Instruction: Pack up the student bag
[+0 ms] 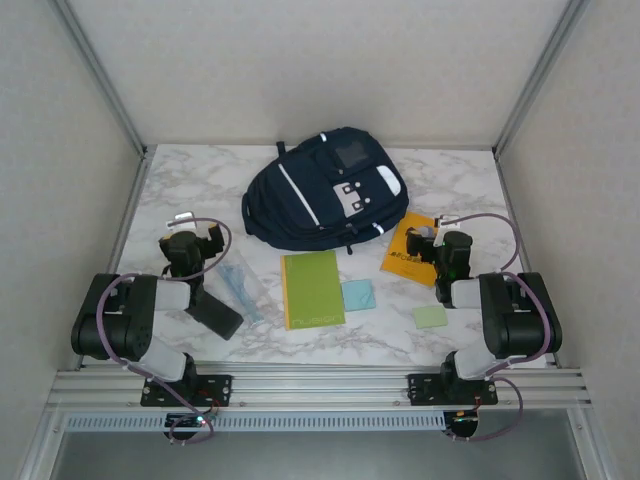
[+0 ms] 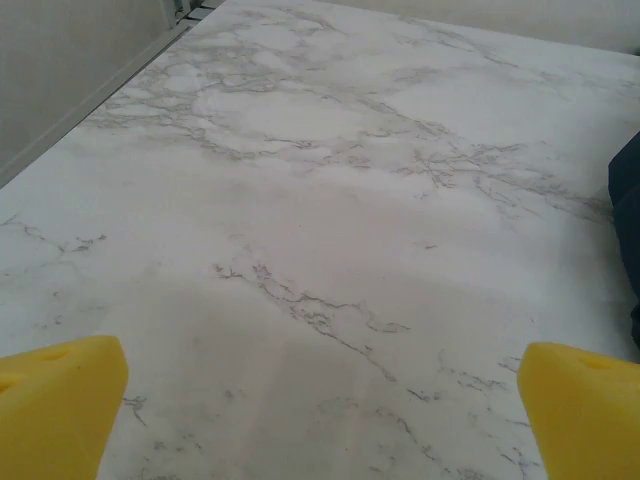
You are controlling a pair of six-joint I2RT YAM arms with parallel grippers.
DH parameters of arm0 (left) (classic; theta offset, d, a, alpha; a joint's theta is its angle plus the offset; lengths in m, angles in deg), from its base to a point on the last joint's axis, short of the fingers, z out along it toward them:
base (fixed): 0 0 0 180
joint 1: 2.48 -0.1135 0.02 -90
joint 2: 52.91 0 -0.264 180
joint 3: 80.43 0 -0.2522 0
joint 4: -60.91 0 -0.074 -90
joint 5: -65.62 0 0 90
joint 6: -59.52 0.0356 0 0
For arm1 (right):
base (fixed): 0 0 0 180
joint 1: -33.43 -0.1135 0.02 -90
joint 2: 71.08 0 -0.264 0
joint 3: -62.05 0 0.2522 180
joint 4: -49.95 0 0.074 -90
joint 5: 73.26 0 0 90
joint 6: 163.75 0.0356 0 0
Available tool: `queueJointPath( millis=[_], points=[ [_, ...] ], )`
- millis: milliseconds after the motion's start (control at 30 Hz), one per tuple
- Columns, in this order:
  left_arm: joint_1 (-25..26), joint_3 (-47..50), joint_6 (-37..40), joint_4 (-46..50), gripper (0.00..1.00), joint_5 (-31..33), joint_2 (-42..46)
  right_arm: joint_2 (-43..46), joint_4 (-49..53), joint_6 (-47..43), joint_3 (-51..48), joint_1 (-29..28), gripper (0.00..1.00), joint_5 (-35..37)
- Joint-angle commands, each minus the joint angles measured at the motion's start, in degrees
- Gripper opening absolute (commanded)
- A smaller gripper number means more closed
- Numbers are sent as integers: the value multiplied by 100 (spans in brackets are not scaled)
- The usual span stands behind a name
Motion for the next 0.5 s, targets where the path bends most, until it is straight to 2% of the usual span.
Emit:
queueJointPath(
  millis=[0, 467],
  points=[
    [-26, -108, 77, -5, 100, -84, -26, -6, -27, -112, 109, 32, 99, -23],
    [-40, -111, 68, 11, 100, -119, -26, -5, -1, -103, 124, 32, 99, -35]
  ],
)
